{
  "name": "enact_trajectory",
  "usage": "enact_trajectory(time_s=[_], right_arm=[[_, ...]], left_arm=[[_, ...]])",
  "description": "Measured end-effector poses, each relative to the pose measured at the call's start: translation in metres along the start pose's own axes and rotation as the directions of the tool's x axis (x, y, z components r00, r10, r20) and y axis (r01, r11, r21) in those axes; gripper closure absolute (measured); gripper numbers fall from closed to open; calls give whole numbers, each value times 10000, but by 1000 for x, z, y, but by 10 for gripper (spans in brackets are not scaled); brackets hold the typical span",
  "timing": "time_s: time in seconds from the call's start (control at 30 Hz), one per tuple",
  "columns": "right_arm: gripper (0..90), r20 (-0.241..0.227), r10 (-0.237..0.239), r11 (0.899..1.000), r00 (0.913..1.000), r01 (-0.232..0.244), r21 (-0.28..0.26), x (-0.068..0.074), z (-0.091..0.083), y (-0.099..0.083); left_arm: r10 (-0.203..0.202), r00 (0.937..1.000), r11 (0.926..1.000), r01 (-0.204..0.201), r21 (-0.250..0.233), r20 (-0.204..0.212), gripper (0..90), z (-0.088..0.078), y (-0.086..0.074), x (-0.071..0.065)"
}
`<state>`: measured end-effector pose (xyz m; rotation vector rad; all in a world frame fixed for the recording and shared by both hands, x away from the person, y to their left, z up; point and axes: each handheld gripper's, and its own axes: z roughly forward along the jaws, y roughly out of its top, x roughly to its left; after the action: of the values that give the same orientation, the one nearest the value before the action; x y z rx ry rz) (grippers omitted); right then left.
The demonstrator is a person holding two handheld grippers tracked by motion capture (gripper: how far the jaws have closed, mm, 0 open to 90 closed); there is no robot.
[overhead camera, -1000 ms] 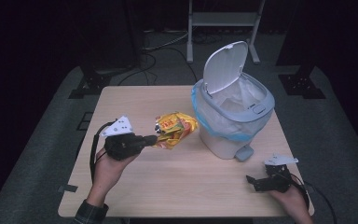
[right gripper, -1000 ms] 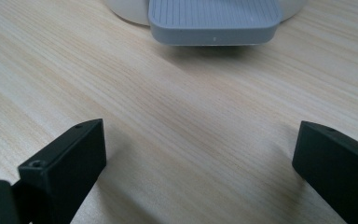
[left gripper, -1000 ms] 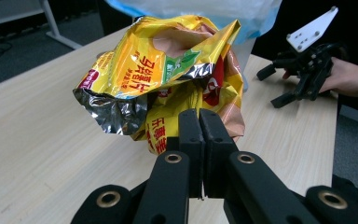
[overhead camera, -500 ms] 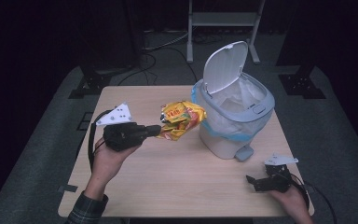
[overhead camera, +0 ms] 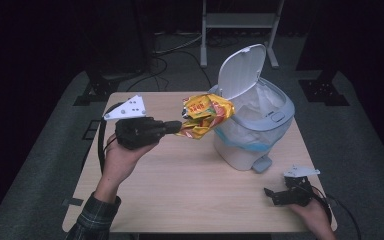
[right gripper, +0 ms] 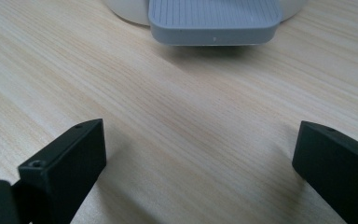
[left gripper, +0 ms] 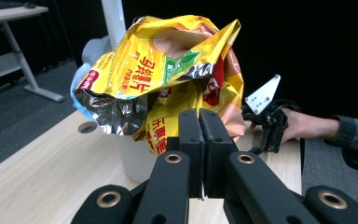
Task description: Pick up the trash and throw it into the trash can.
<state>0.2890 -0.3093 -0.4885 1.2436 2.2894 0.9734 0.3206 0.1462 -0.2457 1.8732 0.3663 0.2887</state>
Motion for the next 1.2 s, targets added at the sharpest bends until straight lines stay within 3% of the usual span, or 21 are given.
enact_trajectory(time_s=[0.4,0.63,0.97,1.2], right_arm=[[16,24,-14,10000,10000,14,-13,0,0,0],[16,23,-15,10000,10000,15,-16,0,0,0],[16,14,-24,10000,10000,24,-17,0,0,0],[16,-3,-25,10000,10000,25,-9,0,0,0]], left_arm=[[150,9957,9988,-106,-479,914,891,24,23,8],[359,9856,9965,-228,-804,1653,891,41,41,16],[661,9769,9954,-503,-816,2035,891,73,62,22],[767,9760,9955,-636,-701,2036,890,91,68,26]])
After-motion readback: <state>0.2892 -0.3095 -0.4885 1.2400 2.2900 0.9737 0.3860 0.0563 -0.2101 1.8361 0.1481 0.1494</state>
